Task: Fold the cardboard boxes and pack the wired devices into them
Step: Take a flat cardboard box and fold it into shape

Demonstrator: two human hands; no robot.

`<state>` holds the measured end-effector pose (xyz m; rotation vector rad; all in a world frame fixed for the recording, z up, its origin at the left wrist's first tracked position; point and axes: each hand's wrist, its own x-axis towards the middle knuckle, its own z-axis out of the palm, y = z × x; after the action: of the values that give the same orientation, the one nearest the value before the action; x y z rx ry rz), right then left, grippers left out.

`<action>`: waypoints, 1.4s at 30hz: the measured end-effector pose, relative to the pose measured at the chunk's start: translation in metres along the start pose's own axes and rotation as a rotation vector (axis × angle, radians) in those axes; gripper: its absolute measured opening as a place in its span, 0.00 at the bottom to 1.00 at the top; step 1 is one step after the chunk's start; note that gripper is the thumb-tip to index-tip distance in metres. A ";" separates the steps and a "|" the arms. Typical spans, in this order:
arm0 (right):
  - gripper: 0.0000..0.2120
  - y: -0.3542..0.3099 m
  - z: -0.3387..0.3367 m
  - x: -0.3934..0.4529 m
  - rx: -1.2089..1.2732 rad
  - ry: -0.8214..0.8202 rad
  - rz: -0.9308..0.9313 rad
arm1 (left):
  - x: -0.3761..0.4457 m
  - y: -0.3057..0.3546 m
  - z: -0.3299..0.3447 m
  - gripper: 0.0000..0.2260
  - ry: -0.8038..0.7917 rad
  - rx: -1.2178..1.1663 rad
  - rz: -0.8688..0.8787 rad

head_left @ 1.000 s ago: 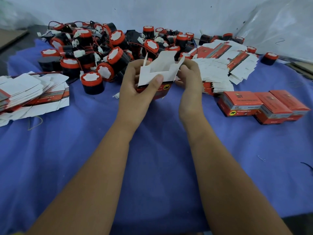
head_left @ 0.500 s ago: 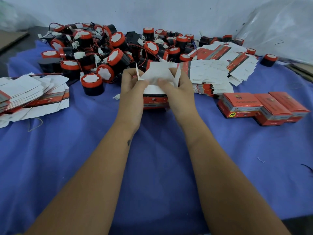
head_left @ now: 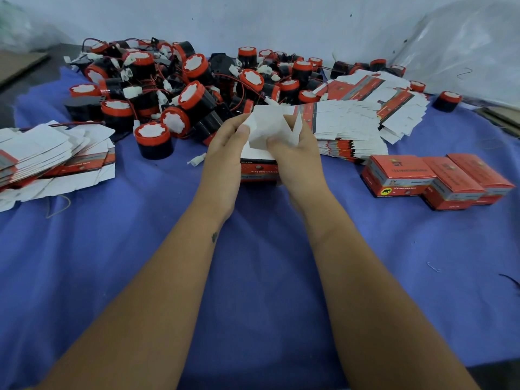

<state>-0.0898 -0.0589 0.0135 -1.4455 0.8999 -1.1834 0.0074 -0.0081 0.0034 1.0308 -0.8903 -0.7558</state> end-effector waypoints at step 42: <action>0.06 0.006 -0.002 0.002 0.362 -0.280 0.107 | 0.002 -0.001 -0.007 0.12 0.043 -0.129 -0.014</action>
<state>-0.0913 -0.0628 0.0085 -1.2138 0.5301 -0.9753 0.0143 -0.0073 0.0009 0.9366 -0.7884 -0.7895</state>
